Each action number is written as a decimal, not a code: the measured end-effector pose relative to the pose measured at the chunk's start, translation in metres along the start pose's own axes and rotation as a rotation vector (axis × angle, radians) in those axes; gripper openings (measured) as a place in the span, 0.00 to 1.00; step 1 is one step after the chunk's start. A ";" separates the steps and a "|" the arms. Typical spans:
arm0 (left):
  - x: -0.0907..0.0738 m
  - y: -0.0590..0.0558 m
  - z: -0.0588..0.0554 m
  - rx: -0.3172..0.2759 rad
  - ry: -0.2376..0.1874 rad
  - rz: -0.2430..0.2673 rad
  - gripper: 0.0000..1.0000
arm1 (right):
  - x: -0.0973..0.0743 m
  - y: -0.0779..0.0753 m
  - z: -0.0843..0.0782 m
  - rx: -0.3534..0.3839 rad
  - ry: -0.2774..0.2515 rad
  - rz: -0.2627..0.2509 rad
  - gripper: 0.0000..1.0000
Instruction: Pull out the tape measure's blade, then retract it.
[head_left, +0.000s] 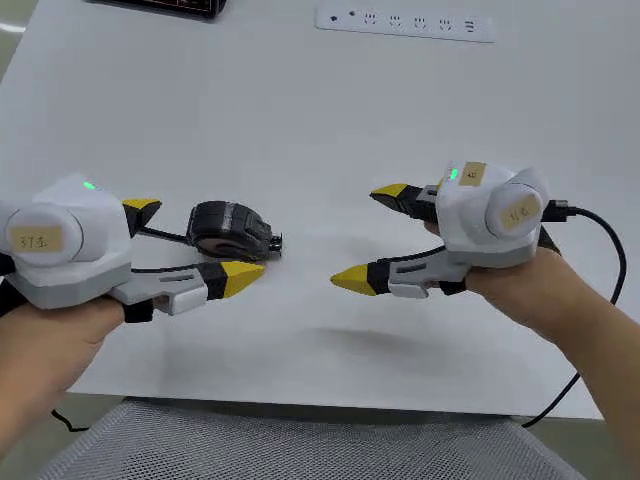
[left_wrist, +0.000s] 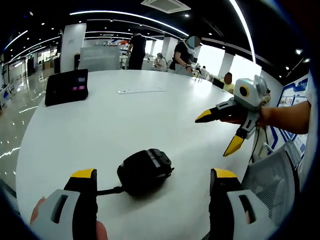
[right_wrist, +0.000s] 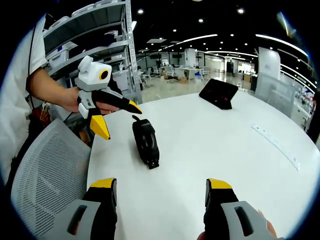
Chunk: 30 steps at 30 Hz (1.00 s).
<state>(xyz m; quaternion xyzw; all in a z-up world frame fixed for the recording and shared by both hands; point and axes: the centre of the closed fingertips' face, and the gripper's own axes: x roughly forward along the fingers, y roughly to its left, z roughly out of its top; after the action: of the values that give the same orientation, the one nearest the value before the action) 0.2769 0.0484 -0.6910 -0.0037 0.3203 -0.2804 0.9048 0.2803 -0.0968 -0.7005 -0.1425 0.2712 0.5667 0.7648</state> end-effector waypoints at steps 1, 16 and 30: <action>-0.001 -0.001 0.000 0.005 0.000 -0.003 0.92 | -0.002 0.000 0.000 0.005 -0.002 0.000 0.72; -0.027 0.006 -0.001 0.057 0.006 -0.008 0.99 | -0.035 0.006 -0.012 0.008 -0.016 -0.053 0.83; -0.045 0.010 -0.010 0.081 0.022 -0.018 0.99 | -0.061 0.007 -0.027 0.046 -0.007 -0.096 0.93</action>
<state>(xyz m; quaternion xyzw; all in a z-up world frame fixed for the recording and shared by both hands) 0.2482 0.0816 -0.6747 0.0332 0.3185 -0.3013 0.8981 0.2542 -0.1569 -0.6869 -0.1359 0.2743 0.5236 0.7951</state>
